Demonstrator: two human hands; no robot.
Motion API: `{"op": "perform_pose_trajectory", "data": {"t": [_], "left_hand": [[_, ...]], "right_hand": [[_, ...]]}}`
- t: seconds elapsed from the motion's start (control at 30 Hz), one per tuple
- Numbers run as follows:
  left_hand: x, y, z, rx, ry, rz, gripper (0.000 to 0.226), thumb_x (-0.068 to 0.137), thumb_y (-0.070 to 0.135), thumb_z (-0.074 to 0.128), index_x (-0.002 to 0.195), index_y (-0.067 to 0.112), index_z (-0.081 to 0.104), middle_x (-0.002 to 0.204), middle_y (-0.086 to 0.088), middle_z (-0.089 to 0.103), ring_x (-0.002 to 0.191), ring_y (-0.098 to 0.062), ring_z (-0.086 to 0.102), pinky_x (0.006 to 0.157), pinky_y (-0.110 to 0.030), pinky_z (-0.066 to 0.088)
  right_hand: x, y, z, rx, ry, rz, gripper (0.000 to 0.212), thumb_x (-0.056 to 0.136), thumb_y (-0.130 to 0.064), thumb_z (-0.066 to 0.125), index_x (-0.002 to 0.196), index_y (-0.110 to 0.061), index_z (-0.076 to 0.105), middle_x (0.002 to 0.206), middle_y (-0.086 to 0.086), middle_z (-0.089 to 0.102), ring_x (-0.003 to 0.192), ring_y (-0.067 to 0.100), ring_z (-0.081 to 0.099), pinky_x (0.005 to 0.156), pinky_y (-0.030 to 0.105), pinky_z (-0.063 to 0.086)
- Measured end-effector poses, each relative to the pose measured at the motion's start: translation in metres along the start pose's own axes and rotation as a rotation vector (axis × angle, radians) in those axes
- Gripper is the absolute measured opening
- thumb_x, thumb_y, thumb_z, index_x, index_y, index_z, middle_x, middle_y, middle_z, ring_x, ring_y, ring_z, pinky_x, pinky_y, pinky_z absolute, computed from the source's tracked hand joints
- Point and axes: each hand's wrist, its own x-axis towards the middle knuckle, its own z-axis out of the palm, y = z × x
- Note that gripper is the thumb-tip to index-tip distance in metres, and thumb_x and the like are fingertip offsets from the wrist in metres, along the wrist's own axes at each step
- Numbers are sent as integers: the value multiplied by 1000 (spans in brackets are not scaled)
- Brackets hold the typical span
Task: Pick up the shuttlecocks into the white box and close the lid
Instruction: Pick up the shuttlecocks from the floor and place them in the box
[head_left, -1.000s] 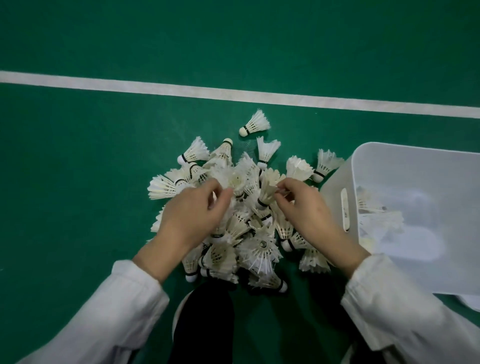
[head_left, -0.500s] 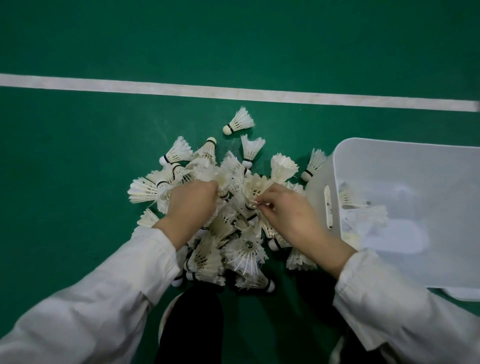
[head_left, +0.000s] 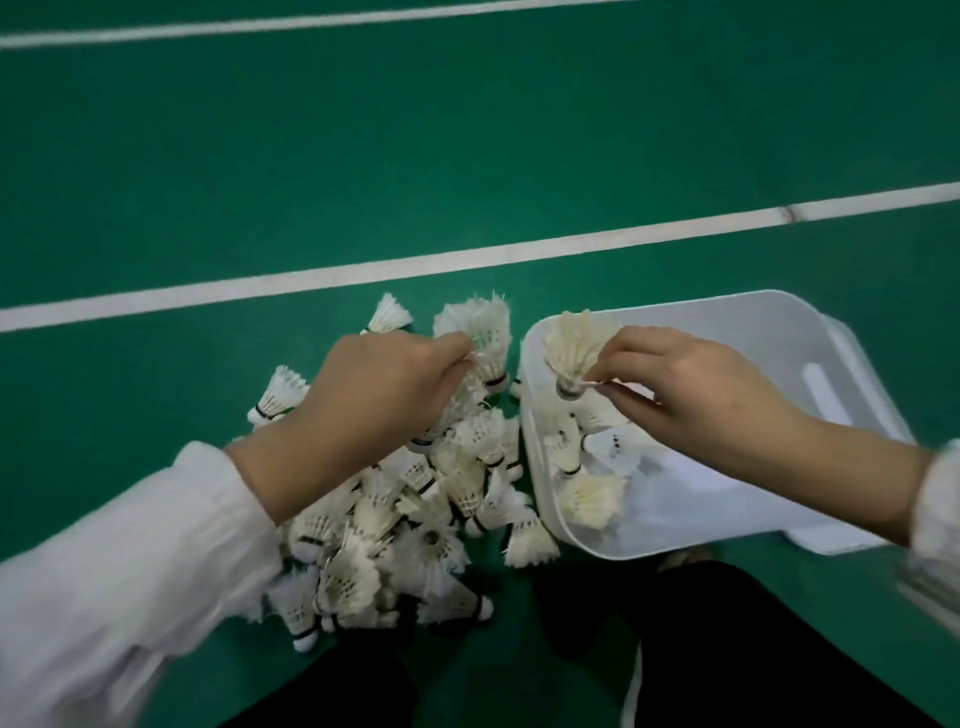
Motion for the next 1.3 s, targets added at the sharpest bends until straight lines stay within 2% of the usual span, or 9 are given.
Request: {"op": "perform_pose_trajectory", "data": {"t": [0.2, 0.4, 0.6, 0.67, 0.83, 1.03, 1.1, 1.17, 1.3], "left_hand": [[36, 39, 4, -39, -38, 170, 34, 96, 40, 32, 112, 26, 59, 80, -1, 71, 70, -27, 64, 55, -28, 37], [27, 63, 33, -35, -10, 240, 41, 88, 41, 29, 90, 22, 66, 54, 3, 65, 43, -24, 59, 42, -23, 36], [24, 67, 41, -45, -60, 235, 42, 87, 41, 29, 88, 22, 67, 54, 4, 64, 44, -22, 60, 39, -25, 39], [25, 67, 41, -25, -75, 222, 42, 87, 41, 29, 86, 23, 67, 53, 5, 64, 43, -20, 59, 40, -23, 36], [27, 72, 38, -44, -100, 205, 43, 87, 43, 26, 89, 24, 65, 58, 4, 66, 49, -24, 61, 44, -24, 36], [28, 88, 29, -75, -133, 241, 27, 94, 37, 38, 103, 25, 61, 77, 0, 69, 68, -29, 64, 52, -27, 30], [26, 93, 30, -58, -205, 228, 30, 96, 40, 32, 114, 29, 53, 89, 2, 67, 79, -24, 63, 58, -27, 31], [25, 95, 31, -71, -253, 197, 33, 96, 44, 27, 123, 32, 42, 92, 4, 67, 82, -21, 62, 60, -26, 36], [23, 88, 29, -247, -283, 84, 49, 89, 57, 20, 129, 30, 27, 77, 11, 58, 69, -14, 57, 63, -31, 48]], "right_hand": [[-41, 36, 44, 123, 23, 277, 17, 89, -22, 58, 99, -17, 70, 99, -3, 65, 92, 20, 62, 67, 28, 44], [-44, 48, 101, 177, -236, 396, 26, 93, -20, 49, 112, -17, 66, 112, 1, 60, 102, 22, 58, 82, 32, 47], [-57, 56, 114, 306, -439, 397, 42, 92, -10, 48, 134, -17, 48, 137, 0, 45, 122, 19, 48, 97, 22, 35], [-62, 57, 104, 372, -364, 422, 44, 92, -11, 49, 135, -21, 46, 140, -3, 42, 119, 16, 50, 94, 20, 36], [-66, 43, 58, 581, 205, 337, 32, 89, -10, 57, 118, -24, 56, 119, -11, 47, 78, 7, 58, 73, 23, 50], [-57, 16, 50, 413, 88, 86, 39, 85, -20, 53, 123, -27, 45, 140, -14, 29, 71, 11, 58, 59, 29, 50], [-57, 17, 52, 391, 111, 107, 24, 85, -25, 55, 108, -26, 50, 131, -14, 40, 69, 12, 57, 59, 33, 50], [-57, 24, 49, 406, 142, 172, 9, 84, -24, 61, 91, -20, 56, 104, -8, 55, 69, 11, 56, 63, 35, 51], [-67, 51, 38, 399, 62, 443, 11, 83, -24, 67, 79, -16, 59, 81, -1, 60, 74, 18, 57, 72, 38, 49]]}}
